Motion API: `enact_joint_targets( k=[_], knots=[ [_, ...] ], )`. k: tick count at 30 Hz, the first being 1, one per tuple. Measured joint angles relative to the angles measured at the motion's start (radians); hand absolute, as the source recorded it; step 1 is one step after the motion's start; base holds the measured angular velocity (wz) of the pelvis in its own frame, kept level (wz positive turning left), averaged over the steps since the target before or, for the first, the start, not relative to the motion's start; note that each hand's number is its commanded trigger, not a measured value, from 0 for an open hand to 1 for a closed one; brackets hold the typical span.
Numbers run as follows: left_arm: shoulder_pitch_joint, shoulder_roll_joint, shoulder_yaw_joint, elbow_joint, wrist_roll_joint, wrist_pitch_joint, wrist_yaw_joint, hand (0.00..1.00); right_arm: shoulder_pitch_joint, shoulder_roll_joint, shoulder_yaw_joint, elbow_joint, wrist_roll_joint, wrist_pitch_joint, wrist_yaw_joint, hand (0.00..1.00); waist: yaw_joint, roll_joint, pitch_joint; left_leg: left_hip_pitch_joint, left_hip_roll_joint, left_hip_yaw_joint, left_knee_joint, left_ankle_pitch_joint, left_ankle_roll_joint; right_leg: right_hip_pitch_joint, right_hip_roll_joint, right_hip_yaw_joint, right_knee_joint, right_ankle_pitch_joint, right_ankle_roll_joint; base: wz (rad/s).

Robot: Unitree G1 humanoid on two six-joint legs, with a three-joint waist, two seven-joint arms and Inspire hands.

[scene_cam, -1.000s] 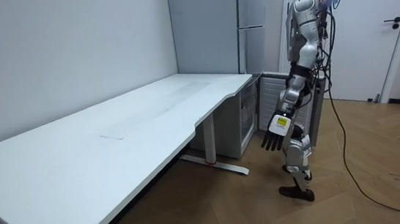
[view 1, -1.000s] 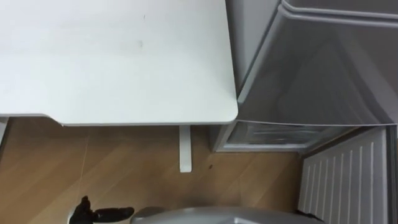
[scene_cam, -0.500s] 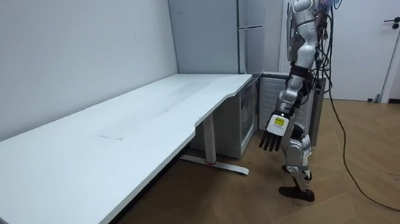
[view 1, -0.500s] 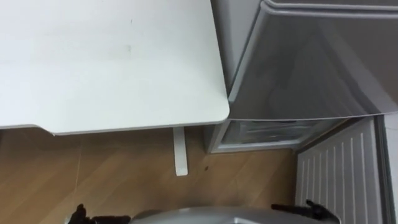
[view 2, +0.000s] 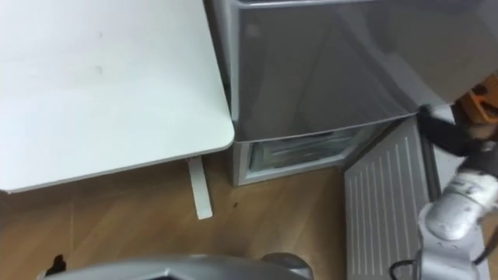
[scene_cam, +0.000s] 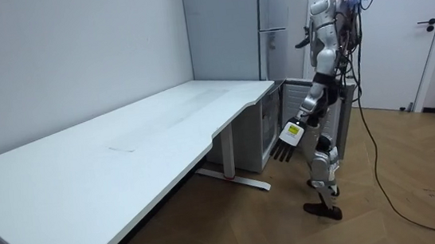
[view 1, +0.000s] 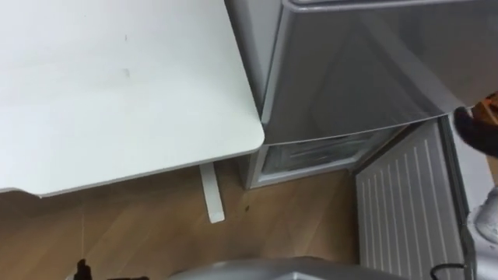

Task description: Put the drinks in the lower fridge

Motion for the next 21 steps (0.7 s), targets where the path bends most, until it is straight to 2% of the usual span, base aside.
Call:
enact_joint_targets(
  k=[2,7,11,13,14,16,18,20,21],
  knots=[
    [-0.004,0.0,0.0,0.0,0.001,-0.004,-0.001,0.0,-0.006,-0.014,-0.036,-0.033,-0.001,-0.022,-0.057,0.0,-0.009,-0.009,0.0002,-0.001,0.0,0.0,-0.002,0.0,0.0,-0.002,0.002,0.01,0.0,0.001,0.0,-0.04],
    [-0.001,-0.001,0.007,0.0,0.023,-0.001,-0.025,0.0,-0.011,-0.072,-0.146,-0.057,0.007,-0.035,-0.161,0.0,-0.021,-0.019,-0.0017,-0.001,0.002,0.007,-0.018,0.0,0.0,-0.009,0.005,0.012,0.001,0.003,-0.002,-0.03],
    [-0.001,-0.002,0.025,-0.002,0.024,0.023,-0.025,0.0,-0.004,-0.074,-0.178,0.024,0.065,-0.036,-0.209,0.0,-0.034,-0.026,-0.0022,0.0,0.004,0.008,-0.012,0.001,-0.001,-0.007,0.007,0.011,-0.004,0.005,-0.004,-0.02],
    [-0.003,-0.007,0.024,-0.008,0.022,0.034,-0.025,0.0,0.012,-0.062,-0.178,0.112,0.098,-0.027,-0.206,0.0,-0.036,-0.026,-0.0023,0.001,0.003,0.007,-0.014,0.0,-0.001,-0.004,0.006,0.009,-0.007,0.005,-0.003,0.04],
    [-0.006,-0.007,0.024,-0.011,0.02,0.045,-0.025,0.0,0.016,-0.047,-0.177,0.174,0.133,-0.013,-0.202,0.0,-0.036,-0.026,-0.0023,0.001,0.003,0.006,-0.017,0.0,-0.001,-0.005,0.005,0.009,-0.007,0.005,-0.003,0.0],
    [-0.01,-0.006,0.025,-0.016,0.02,0.055,-0.025,0.0,0.014,-0.041,-0.172,0.287,0.204,0.013,-0.174,0.0,-0.035,-0.022,-0.0021,0.003,0.003,0.008,-0.018,0.0,-0.001,-0.005,0.005,0.014,-0.006,0.005,-0.003,-0.03],
    [-0.011,-0.009,0.025,-0.026,0.02,0.065,-0.026,0.0,0.015,-0.036,-0.163,0.388,0.29,0.063,-0.12,0.0,-0.036,-0.02,0.0017,0.006,0.003,0.009,-0.021,0.0,-0.001,-0.006,0.006,0.022,-0.004,0.005,-0.003,-0.06],
    [-0.018,-0.009,0.028,-0.031,0.022,0.069,-0.027,0.0,0.015,-0.034,-0.161,0.431,0.355,0.074,-0.098,0.0,-0.037,-0.009,0.0,-0.001,0.003,0.008,-0.025,0.0,-0.001,-0.014,0.006,0.026,-0.001,0.005,-0.003,-0.05],
    [-0.026,-0.008,0.036,-0.035,0.023,0.069,-0.027,0.0,0.012,-0.034,-0.158,0.466,0.382,0.08,-0.093,0.0,-0.037,-0.004,0.0028,-0.002,0.002,0.008,-0.026,0.0,-0.001,-0.017,0.007,0.027,0.001,0.005,-0.003,-0.04]
  ],
)
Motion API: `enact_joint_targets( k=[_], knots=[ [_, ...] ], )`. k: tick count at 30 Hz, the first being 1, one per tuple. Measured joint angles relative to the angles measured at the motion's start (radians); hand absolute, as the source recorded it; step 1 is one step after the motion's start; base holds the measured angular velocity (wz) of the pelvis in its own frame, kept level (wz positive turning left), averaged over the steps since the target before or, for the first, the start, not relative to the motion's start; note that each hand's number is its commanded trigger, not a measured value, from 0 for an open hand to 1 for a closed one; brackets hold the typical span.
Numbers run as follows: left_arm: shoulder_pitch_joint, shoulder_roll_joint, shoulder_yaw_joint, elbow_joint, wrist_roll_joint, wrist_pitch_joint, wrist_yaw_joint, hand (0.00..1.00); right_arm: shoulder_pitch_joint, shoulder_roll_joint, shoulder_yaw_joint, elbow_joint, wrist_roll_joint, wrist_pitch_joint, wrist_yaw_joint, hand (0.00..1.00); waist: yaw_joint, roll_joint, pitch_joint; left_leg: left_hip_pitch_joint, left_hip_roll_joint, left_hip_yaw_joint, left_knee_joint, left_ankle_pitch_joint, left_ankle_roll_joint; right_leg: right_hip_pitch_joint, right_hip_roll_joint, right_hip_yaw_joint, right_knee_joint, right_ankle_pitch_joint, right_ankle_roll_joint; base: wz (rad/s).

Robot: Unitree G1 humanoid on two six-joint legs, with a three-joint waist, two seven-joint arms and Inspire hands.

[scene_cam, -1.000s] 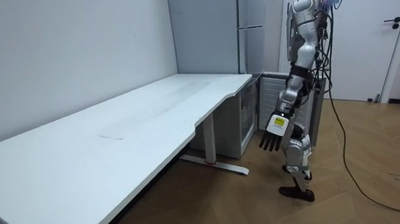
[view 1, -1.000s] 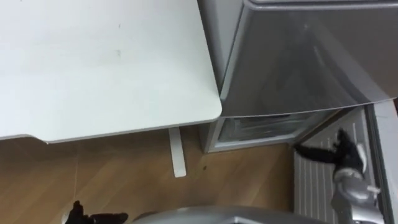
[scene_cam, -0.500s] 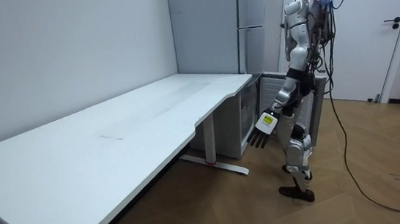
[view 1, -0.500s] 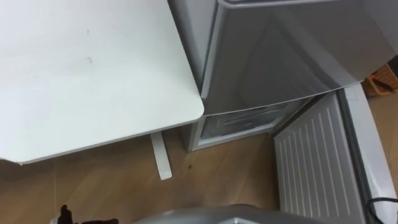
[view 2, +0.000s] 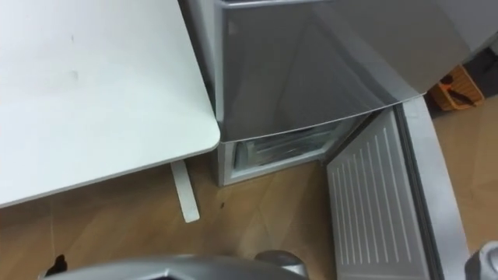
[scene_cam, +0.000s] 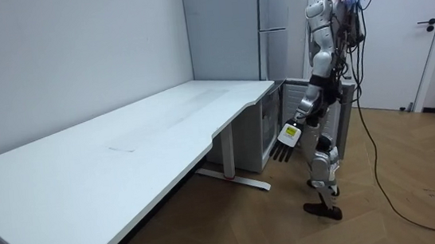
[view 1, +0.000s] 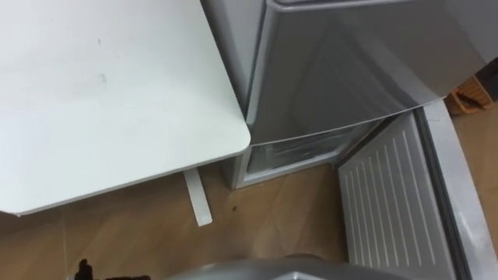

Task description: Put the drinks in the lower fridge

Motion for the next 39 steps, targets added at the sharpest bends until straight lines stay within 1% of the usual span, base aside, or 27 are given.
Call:
enact_joint_targets(
  k=[1,2,3,4,6,7,9,10,12,13,14,15,17,20,23,24,26,27,28,29,31,35,38,39],
  knots=[
    [-0.001,0.001,0.0,-0.002,0.0,0.0,0.0,0.0,0.001,0.0,0.003,0.018,0.011,0.001,0.004,0.0,0.0,0.001,-0.0003,0.0,0.0,0.0,0.001,0.0,0.0,0.0,0.001,0.001,0.001,0.0,0.0,0.0],
    [0.0,0.003,0.0,-0.004,-0.001,0.0,0.0,0.0,0.001,0.0,0.007,0.044,0.027,0.01,0.01,0.0,0.0,0.002,-0.0006,0.001,0.0,0.001,0.002,0.001,-0.001,0.0,0.002,0.003,0.004,-0.001,-0.001,0.0],
    [0.0,0.003,0.001,-0.006,-0.002,0.001,0.0,0.0,0.0,0.0,0.006,0.062,0.051,0.02,0.015,0.0,0.0,0.0,-0.0004,0.001,0.0,0.001,0.003,0.001,-0.001,-0.001,0.002,0.005,0.005,-0.002,-0.001,0.0],
    [0.0,0.003,0.001,-0.008,-0.002,0.003,-0.001,0.0,-0.001,0.0,0.006,0.07,0.065,0.021,0.017,0.0,0.0,-0.002,-0.0005,0.001,0.0,0.001,0.003,0.001,-0.001,0.0,0.001,0.005,0.005,-0.002,-0.001,0.0],
    [0.009,0.004,0.0,-0.021,-0.001,0.015,-0.015,0.0,0.0,0.0,0.005,0.09,0.099,0.021,0.032,0.0,-0.016,-0.01,-0.0011,0.001,-0.002,-0.006,0.005,0.002,0.0,0.004,0.0,0.005,0.0,-0.003,0.0,0.08],
    [0.011,0.004,0.0,-0.023,-0.001,0.015,-0.016,0.0,-0.006,0.0,0.005,0.099,0.109,0.021,0.035,0.0,-0.021,-0.014,-0.001,0.0,-0.002,-0.01,0.005,0.002,0.0,0.006,-0.001,0.005,0.0,-0.003,0.0,0.11],
    [0.026,0.005,-0.001,-0.046,-0.002,0.017,-0.017,0.0,-0.011,0.0,0.004,0.128,0.159,0.022,0.044,0.0,-0.024,-0.025,0.0005,-0.001,-0.003,-0.013,0.004,0.002,0.0,0.006,0.0,0.007,-0.003,-0.003,0.0,0.03],
    [0.029,0.007,-0.001,-0.05,-0.002,0.017,-0.017,0.0,-0.014,0.0,0.004,0.141,0.172,0.022,0.046,0.0,-0.024,-0.025,0.0022,-0.001,-0.003,-0.013,0.005,0.002,0.0,0.006,0.0,0.007,-0.004,-0.003,0.0,0.0],
    [0.029,0.009,-0.002,-0.052,-0.002,0.023,-0.02,0.0,-0.038,-0.001,0.003,0.231,0.231,0.024,0.072,0.0,-0.024,-0.037,0.0026,-0.001,-0.002,-0.013,0.008,0.002,0.0,0.007,0.001,0.007,-0.005,-0.003,0.0,0.0],
    [0.029,0.008,-0.003,-0.052,-0.002,0.025,-0.023,0.0,-0.041,0.0,0.005,0.25,0.247,0.03,0.08,0.0,-0.023,-0.036,0.0011,0.0,-0.002,-0.013,0.008,0.002,0.0,0.007,0.001,0.007,-0.005,-0.003,0.0,0.0],
    [0.03,0.006,-0.003,-0.052,-0.003,0.034,-0.033,0.0,-0.041,0.0,0.005,0.272,0.286,0.045,0.104,0.0,-0.021,-0.038,0.0009,0.0,-0.002,-0.012,0.008,0.002,0.0,0.006,0.001,0.007,-0.005,-0.003,0.0,0.0],
    [0.031,0.006,-0.003,-0.053,-0.003,0.045,-0.038,0.0,-0.039,0.0,0.005,0.278,0.353,0.06,0.13,0.0,-0.021,-0.032,-0.0014,0.0,-0.002,-0.012,0.006,0.002,0.0,0.006,0.001,0.006,-0.006,-0.003,0.0,0.0],
    [0.033,0.006,-0.001,-0.056,-0.003,0.058,-0.037,0.0,-0.037,0.0,0.005,0.288,0.414,0.072,0.165,0.0,-0.022,-0.028,-0.0026,0.0,-0.002,-0.012,0.006,0.002,0.0,0.005,0.001,0.007,-0.006,-0.003,0.0,0.0],
    [0.034,0.006,0.0,-0.063,-0.001,0.066,-0.038,0.0,-0.039,0.0,0.003,0.304,0.452,0.082,0.231,0.0,-0.026,-0.02,-0.0029,0.001,-0.002,-0.012,0.006,0.002,0.0,0.006,0.001,0.006,-0.006,-0.003,0.0,0.0],
    [0.043,0.006,0.001,-0.086,-0.001,0.066,-0.041,0.0,-0.046,-0.001,0.002,0.378,0.551,0.084,0.309,0.0,-0.024,-0.016,-0.0007,0.011,-0.001,-0.011,0.007,0.002,0.0,0.018,0.001,0.005,-0.007,-0.003,0.0,0.0],
    [0.048,0.005,0.001,-0.092,0.0,0.066,-0.045,0.0,-0.044,-0.001,0.002,0.397,0.583,0.075,0.334,0.0,-0.023,-0.017,0.0003,0.015,-0.001,-0.013,0.005,0.002,0.0,0.022,0.001,0.006,-0.006,-0.003,0.0,0.0],
    [0.047,0.007,0.002,-0.098,-0.001,0.066,-0.051,0.0,-0.043,-0.009,0.001,0.417,0.63,0.072,0.371,0.0,-0.023,-0.015,0.0007,0.014,0.0,-0.013,0.002,0.002,0.0,0.021,0.0,0.007,-0.005,-0.003,0.0,0.0],
    [0.046,0.008,0.002,-0.096,-0.001,0.066,-0.056,0.0,-0.047,-0.017,0.001,0.447,0.656,0.072,0.396,0.0,-0.022,-0.016,0.0006,0.015,0.0,-0.013,0.001,0.002,0.0,0.021,0.0,0.008,-0.004,-0.003,0.0,0.0],
    [0.045,0.008,0.002,-0.095,-0.001,0.066,-0.058,0.0,-0.051,-0.019,0.001,0.464,0.667,0.072,0.41,0.0,-0.021,-0.013,-0.0012,0.015,0.001,-0.013,0.001,0.002,0.0,0.021,0.0,0.008,-0.005,-0.003,0.0,0.0],
    [0.046,0.008,0.002,-0.088,0.0,0.066,-0.061,0.0,-0.059,-0.021,0.0,0.501,0.691,0.064,0.434,0.0,-0.022,-0.014,-0.0009,0.016,0.0,-0.013,0.002,0.002,0.0,0.023,0.0,0.008,-0.006,-0.002,-0.001,0.0],
    [0.048,0.006,0.003,-0.075,0.0,0.067,-0.064,0.0,-0.067,-0.021,-0.001,0.546,0.737,0.061,0.468,0.0,-0.02,-0.012,-0.0026,0.019,-0.001,-0.013,0.005,0.002,0.0,0.027,0.001,0.007,-0.007,-0.002,-0.001,0.0],
    [0.045,0.002,0.002,-0.048,-0.001,0.081,-0.07,0.0,-0.076,-0.017,0.006,0.632,0.817,0.065,0.564,0.0,-0.017,-0.011,-0.0036,0.018,-0.001,-0.033,0.009,0.002,0.0,0.039,0.001,-0.007,-0.023,0.0,-0.001,0.1],
    [0.042,0.004,0.002,-0.022,0.0,0.087,-0.076,0.0,-0.077,0.001,0.04,0.667,0.842,0.069,0.631,0.0,-0.005,-0.009,-0.0041,0.02,-0.001,-0.034,0.009,0.002,0.0,0.04,0.002,-0.01,-0.022,0.001,-0.002,0.0],
    [0.035,0.004,0.002,-0.009,0.0,0.089,-0.08,0.0,-0.077,0.008,0.053,0.68,0.842,0.079,0.663,0.0,0.005,-0.007,-0.0036,0.019,-0.001,-0.034,0.009,0.002,0.0,0.039,0.002,-0.008,-0.022,0.001,-0.002,-0.04]
  ],
)
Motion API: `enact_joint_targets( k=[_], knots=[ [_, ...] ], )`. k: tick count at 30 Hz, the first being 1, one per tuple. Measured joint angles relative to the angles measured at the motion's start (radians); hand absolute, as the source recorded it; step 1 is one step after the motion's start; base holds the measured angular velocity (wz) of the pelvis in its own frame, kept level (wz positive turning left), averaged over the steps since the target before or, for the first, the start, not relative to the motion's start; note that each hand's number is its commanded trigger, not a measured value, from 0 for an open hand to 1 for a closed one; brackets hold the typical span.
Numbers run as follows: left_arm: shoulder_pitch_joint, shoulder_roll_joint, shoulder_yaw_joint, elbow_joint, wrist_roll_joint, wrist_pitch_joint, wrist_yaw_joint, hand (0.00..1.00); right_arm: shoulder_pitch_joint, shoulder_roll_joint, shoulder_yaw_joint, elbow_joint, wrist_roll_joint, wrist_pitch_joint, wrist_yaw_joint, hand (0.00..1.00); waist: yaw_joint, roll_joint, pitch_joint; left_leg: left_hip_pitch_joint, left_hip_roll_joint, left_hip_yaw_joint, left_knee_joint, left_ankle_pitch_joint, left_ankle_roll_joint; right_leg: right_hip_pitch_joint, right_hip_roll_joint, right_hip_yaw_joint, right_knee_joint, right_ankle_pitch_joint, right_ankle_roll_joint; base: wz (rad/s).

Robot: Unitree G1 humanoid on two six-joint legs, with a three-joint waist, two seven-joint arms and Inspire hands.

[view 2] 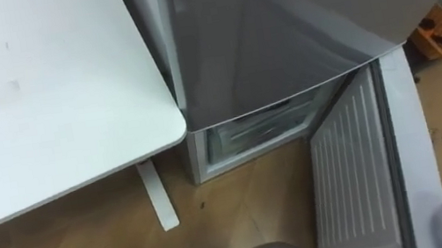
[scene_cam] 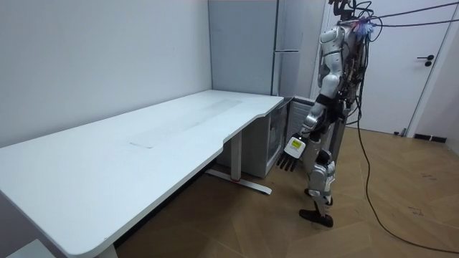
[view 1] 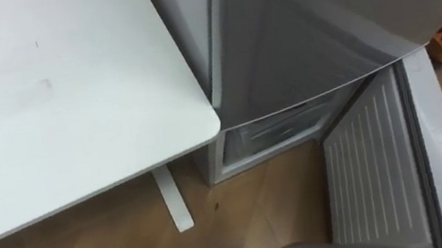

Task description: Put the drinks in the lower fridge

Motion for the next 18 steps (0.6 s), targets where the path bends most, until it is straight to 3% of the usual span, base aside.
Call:
enact_joint_targets(
  k=[3,8,11,13,16,17,18],
  knots=[
    [-0.013,-0.003,-0.003,0.015,0.0,0.001,-0.007,0.0,-0.002,0.005,0.072,0.012,0.008,0.03,0.076,0.0,0.025,0.01,0.0006,0.001,0.0,0.001,-0.001,0.0,0.0,-0.002,0.0,0.002,0.001,0.002,0.0,-0.05],
    [-0.018,-0.002,-0.013,0.011,0.0,0.005,-0.005,0.0,-0.004,0.03,0.201,-0.024,0.02,0.045,0.177,0.0,0.04,0.019,0.0044,0.001,0.001,0.0,-0.003,-0.001,0.0,0.002,-0.001,-0.007,0.003,0.005,-0.002,0.0],
    [-0.044,0.0,-0.082,0.022,-0.003,0.013,-0.003,0.0,-0.053,0.04,0.33,-0.043,0.083,0.066,0.22,0.0,0.064,0.026,0.0078,-0.003,0.002,-0.001,0.001,0.0,0.0,0.0,0.001,-0.008,0.001,0.013,-0.004,0.0],
    [-0.078,-0.012,-0.126,0.037,-0.003,0.012,-0.002,0.0,-0.073,0.044,0.424,-0.069,0.111,0.049,0.22,0.0,0.093,0.035,0.0089,-0.007,-0.001,-0.006,0.003,0.001,0.002,0.0,0.0,-0.004,-0.001,0.016,-0.001,0.07],
    [-0.094,-0.031,-0.14,0.038,0.0,0.006,0.006,0.0,-0.069,0.055,0.451,-0.092,0.13,0.029,0.2,0.0,0.133,0.035,0.0114,-0.019,-0.005,-0.018,0.015,0.0,0.007,-0.008,-0.006,-0.012,-0.003,0.02,0.004,-0.07],
    [-0.098,-0.03,-0.146,0.039,0.0,0.006,0.006,0.0,-0.07,0.063,0.483,-0.126,0.136,0.019,0.179,0.0,0.159,0.037,0.0214,-0.025,-0.005,-0.02,0.018,-0.001,0.009,-0.016,-0.005,-0.016,-0.003,0.025,0.003,-0.4],
    [-0.101,-0.024,-0.162,0.04,0.0,0.006,0.006,0.0,-0.07,0.068,0.547,-0.17,0.15,0.005,0.154,0.0,0.186,0.032,0.0207,-0.038,-0.003,-0.025,0.022,-0.001,0.008,-0.028,-0.002,-0.023,-0.008,0.032,0.0,-0.38]
  ],
)
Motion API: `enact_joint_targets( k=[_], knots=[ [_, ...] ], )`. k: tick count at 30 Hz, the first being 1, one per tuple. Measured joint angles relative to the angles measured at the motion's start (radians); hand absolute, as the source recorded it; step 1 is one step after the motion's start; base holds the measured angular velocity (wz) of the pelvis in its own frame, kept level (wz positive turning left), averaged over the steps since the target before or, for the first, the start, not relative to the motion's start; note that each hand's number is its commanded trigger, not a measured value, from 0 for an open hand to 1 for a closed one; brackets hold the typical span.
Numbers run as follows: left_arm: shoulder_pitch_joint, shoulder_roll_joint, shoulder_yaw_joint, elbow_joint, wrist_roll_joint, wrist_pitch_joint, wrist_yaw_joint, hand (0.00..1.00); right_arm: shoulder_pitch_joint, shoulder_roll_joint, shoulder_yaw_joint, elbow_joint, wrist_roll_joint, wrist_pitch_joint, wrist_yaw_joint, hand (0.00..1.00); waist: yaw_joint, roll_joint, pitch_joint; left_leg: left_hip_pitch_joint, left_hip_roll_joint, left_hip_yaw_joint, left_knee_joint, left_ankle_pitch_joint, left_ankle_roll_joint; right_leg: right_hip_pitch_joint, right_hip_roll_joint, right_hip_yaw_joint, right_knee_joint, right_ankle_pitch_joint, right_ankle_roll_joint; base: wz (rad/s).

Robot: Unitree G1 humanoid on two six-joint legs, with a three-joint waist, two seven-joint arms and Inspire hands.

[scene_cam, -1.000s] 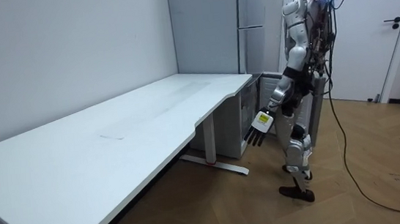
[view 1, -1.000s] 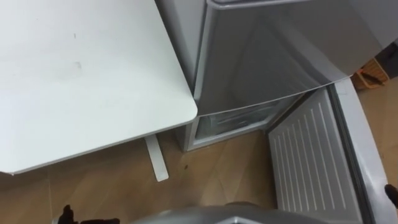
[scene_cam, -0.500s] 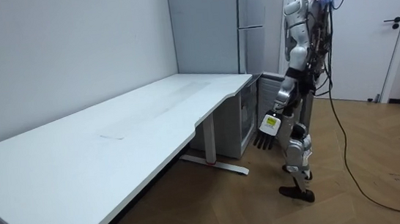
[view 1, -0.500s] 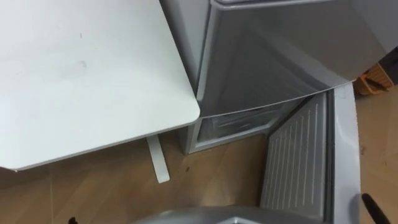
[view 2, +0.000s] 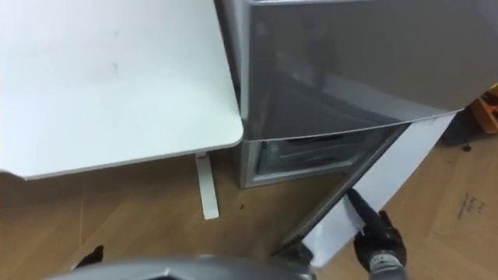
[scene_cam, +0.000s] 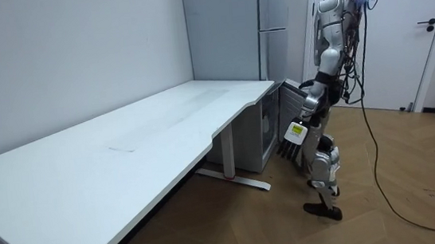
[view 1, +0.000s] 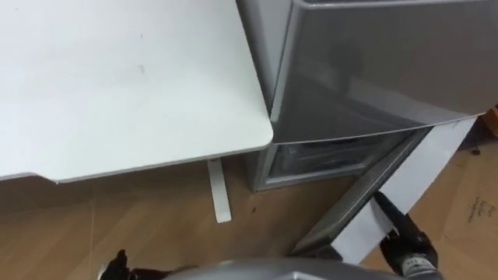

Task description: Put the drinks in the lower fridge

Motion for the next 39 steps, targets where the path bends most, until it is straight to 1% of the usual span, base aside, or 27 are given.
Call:
enact_joint_targets(
  k=[1,2,3,4,6,7,9,10,11,14,16,17,18,19,24,25,26,28,30,31,32,33,34,36,37,38,39],
  knots=[
    [-0.002,0.002,-0.009,0.0,0.0,0.0,0.0,0.0,0.002,0.001,0.037,-0.032,0.011,-0.007,-0.015,0.0,0.011,-0.001,-0.0001,-0.004,0.002,-0.002,0.0,0.0,0.0,-0.001,0.001,-0.006,-0.007,0.004,-0.002,-0.24],
    [-0.005,0.009,-0.037,-0.004,0.0,0.002,-0.001,0.0,0.005,-0.001,0.104,-0.129,0.025,-0.017,-0.073,0.0,0.028,-0.006,-0.0034,-0.018,0.005,-0.004,0.01,-0.001,-0.002,-0.013,0.002,-0.023,-0.007,0.009,-0.007,-0.14],
    [-0.021,0.012,-0.061,-0.001,0.0,0.008,-0.001,0.0,0.005,-0.002,0.174,-0.219,0.051,-0.034,-0.105,0.0,0.057,-0.004,-0.0022,-0.034,0.011,-0.004,0.015,-0.001,-0.005,-0.025,0.005,-0.033,-0.008,0.014,-0.011,-0.14],
    [-0.029,0.014,-0.075,0.001,-0.002,0.014,-0.001,0.0,0.005,-0.002,0.207,-0.26,0.064,-0.048,-0.115,0.0,0.069,-0.002,-0.0006,-0.038,0.014,-0.005,0.016,0.001,-0.008,-0.028,0.007,-0.04,-0.008,0.018,-0.015,-0.08],
    [-0.062,0.031,-0.134,0.017,0.003,0.038,0.0,0.0,0.0,0.0,0.331,-0.378,0.13,-0.094,-0.117,0.0,0.095,0.002,0.002,-0.042,0.022,-0.023,0.014,0.008,-0.02,-0.03,0.014,-0.065,-0.01,0.022,-0.021,0.08],
    [-0.069,0.029,-0.14,0.025,0.006,0.042,0.001,0.0,-0.007,-0.004,0.362,-0.385,0.127,-0.094,-0.095,0.0,0.096,0.004,0.0027,-0.041,0.024,-0.028,0.013,0.009,-0.023,-0.028,0.015,-0.068,-0.011,0.021,-0.022,0.13],
    [-0.086,0.03,-0.16,0.034,0.009,0.067,0.009,0.0,-0.019,0.009,0.429,-0.41,0.132,-0.093,-0.082,0.0,0.101,0.007,0.0053,-0.04,0.033,-0.033,0.014,0.014,-0.034,-0.026,0.02,-0.071,-0.011,0.023,-0.032,-0.02],
    [-0.091,0.032,-0.17,0.034,0.008,0.073,0.011,0.0,-0.022,0.009,0.44,-0.417,0.134,-0.091,-0.08,0.0,0.104,0.007,0.0056,-0.04,0.034,-0.033,0.014,0.015,-0.036,-0.027,0.022,-0.069,-0.011,0.024,-0.035,-0.13],
    [-0.1,0.036,-0.187,0.033,0.008,0.078,0.013,0.0,-0.024,0.009,0.457,-0.436,0.147,-0.087,-0.08,0.0,0.114,0.009,0.007,-0.042,0.035,-0.036,0.014,0.015,-0.04,-0.031,0.024,-0.068,-0.011,0.021,-0.047,-0.12],
    [-0.105,0.046,-0.221,0.031,0.009,0.08,0.013,0.0,-0.036,0.01,0.516,-0.479,0.166,-0.07,-0.079,0.0,0.121,0.01,0.0093,-0.044,0.039,-0.05,0.014,0.022,-0.052,-0.034,0.028,-0.073,-0.01,0.012,-0.059,-0.02],
    [-0.102,0.051,-0.236,0.032,0.01,0.08,0.014,0.0,-0.061,0.013,0.552,-0.479,0.175,-0.063,-0.079,0.0,0.122,0.01,0.0092,-0.05,0.044,-0.051,0.016,0.027,-0.06,-0.039,0.032,-0.076,-0.01,0.012,-0.062,0.02],
    [-0.1,0.05,-0.24,0.032,0.017,0.086,0.014,0.0,-0.065,0.013,0.557,-0.479,0.175,-0.063,-0.075,0.0,0.124,0.01,0.0095,-0.055,0.046,-0.051,0.017,0.03,-0.063,-0.043,0.034,-0.079,-0.011,0.018,-0.073,0.0],
    [-0.096,0.046,-0.24,0.031,0.022,0.09,0.014,0.0,-0.068,0.013,0.563,-0.479,0.175,-0.061,-0.068,0.0,0.125,0.01,0.0094,-0.063,0.049,-0.051,0.024,0.032,-0.065,-0.048,0.035,-0.081,-0.011,0.021,-0.077,0.04],
    [-0.095,0.046,-0.24,0.03,0.022,0.092,0.014,0.0,-0.071,0.013,0.566,-0.479,0.175,-0.057,-0.063,0.0,0.125,0.01,0.0093,-0.07,0.051,-0.051,0.031,0.032,-0.065,-0.05,0.036,-0.083,-0.011,0.021,-0.079,0.08],
    [-0.087,0.039,-0.242,0.031,0.022,0.097,0.021,0.0,-0.102,0.005,0.578,-0.46,0.162,0.004,0.005,0.0,0.121,0.014,0.009,-0.085,0.053,-0.054,0.047,0.037,-0.072,-0.056,0.034,-0.104,-0.011,0.017,-0.085,0.14],
    [-0.083,0.038,-0.242,0.031,0.022,0.098,0.022,0.0,-0.103,0.002,0.581,-0.46,0.153,0.009,0.018,0.0,0.121,0.015,0.0086,-0.086,0.053,-0.054,0.048,0.037,-0.072,-0.055,0.034,-0.104,-0.011,0.016,-0.084,0.04],
    [-0.073,0.037,-0.238,0.029,0.022,0.099,0.02,0.0,-0.108,-0.003,0.58,-0.461,0.098,0.024,0.064,0.0,0.118,0.017,0.007,-0.086,0.053,-0.054,0.049,0.037,-0.072,-0.055,0.033,-0.104,-0.011,0.016,-0.084,0.04],
    [-0.064,0.036,-0.23,0.028,0.021,0.102,0.013,0.0,-0.128,-0.005,0.58,-0.472,0.01,0.032,0.126,0.0,0.113,0.019,0.003,-0.086,0.053,-0.052,0.049,0.037,-0.072,-0.05,0.032,-0.107,-0.012,0.015,-0.083,0.16],
    [-0.047,0.033,-0.226,0.025,0.022,0.103,0.011,0.0,-0.135,-0.017,0.565,-0.43,-0.088,0.049,0.167,0.0,0.091,0.019,-0.0035,-0.075,0.05,-0.053,0.052,0.038,-0.07,-0.027,0.028,-0.12,-0.018,0.011,-0.077,0.34],
    [-0.04,0.032,-0.217,0.025,0.021,0.102,0.011,0.0,-0.133,-0.026,0.564,-0.422,-0.114,0.057,0.179,0.0,0.087,0.02,-0.0055,-0.072,0.05,-0.052,0.051,0.038,-0.07,-0.019,0.027,-0.124,-0.024,0.01,-0.075,0.31],
    [-0.028,0.031,-0.199,0.022,0.017,0.102,0.011,0.0,-0.127,-0.045,0.553,-0.408,-0.153,0.078,0.211,0.0,0.077,0.019,-0.0091,-0.069,0.048,-0.052,0.051,0.038,-0.07,-0.009,0.025,-0.134,-0.029,0.007,-0.072,0.32],
    [-0.012,0.032,-0.186,0.018,0.017,0.101,0.013,0.0,-0.122,-0.05,0.514,-0.383,-0.21,0.094,0.237,0.0,0.053,0.015,-0.0119,-0.068,0.045,-0.052,0.049,0.04,-0.067,0.0,0.019,-0.149,-0.029,0.003,-0.069,0.39],
    [-0.005,0.032,-0.178,0.018,0.017,0.102,0.013,0.0,-0.116,-0.051,0.486,-0.364,-0.24,0.097,0.245,0.0,0.041,0.014,-0.0122,-0.066,0.044,-0.052,0.049,0.041,-0.066,0.006,0.016,-0.158,-0.031,0.002,-0.067,0.4],
    [0.014,0.032,-0.151,0.018,0.018,0.101,0.011,0.0,-0.089,-0.062,0.377,-0.247,-0.34,0.097,0.262,0.0,0.014,0.01,-0.0187,-0.051,0.037,-0.051,0.045,0.042,-0.064,0.031,0.01,-0.167,-0.045,-0.001,-0.06,0.3],
    [0.018,0.032,-0.142,0.019,0.018,0.101,0.011,0.0,-0.084,-0.065,0.349,-0.21,-0.368,0.097,0.264,0.0,0.001,0.008,-0.0192,-0.051,0.035,-0.05,0.045,0.042,-0.064,0.038,0.007,-0.175,-0.045,-0.003,-0.057,0.38],
    [0.022,0.033,-0.113,0.019,0.019,0.101,0.011,0.0,-0.062,-0.079,0.29,-0.135,-0.407,0.097,0.266,0.0,-0.014,-0.003,-0.0223,-0.051,0.03,-0.05,0.042,0.044,-0.059,0.042,0.002,-0.182,-0.045,-0.008,-0.052,0.39],
    [0.023,0.033,-0.08,0.019,0.018,0.1,0.013,0.0,-0.038,-0.092,0.233,-0.056,-0.446,0.096,0.264,0.0,-0.017,-0.007,-0.0215,-0.047,0.027,-0.05,0.038,0.045,-0.058,0.042,-0.001,-0.181,-0.045,-0.012,-0.05,0.3]
  ],
)
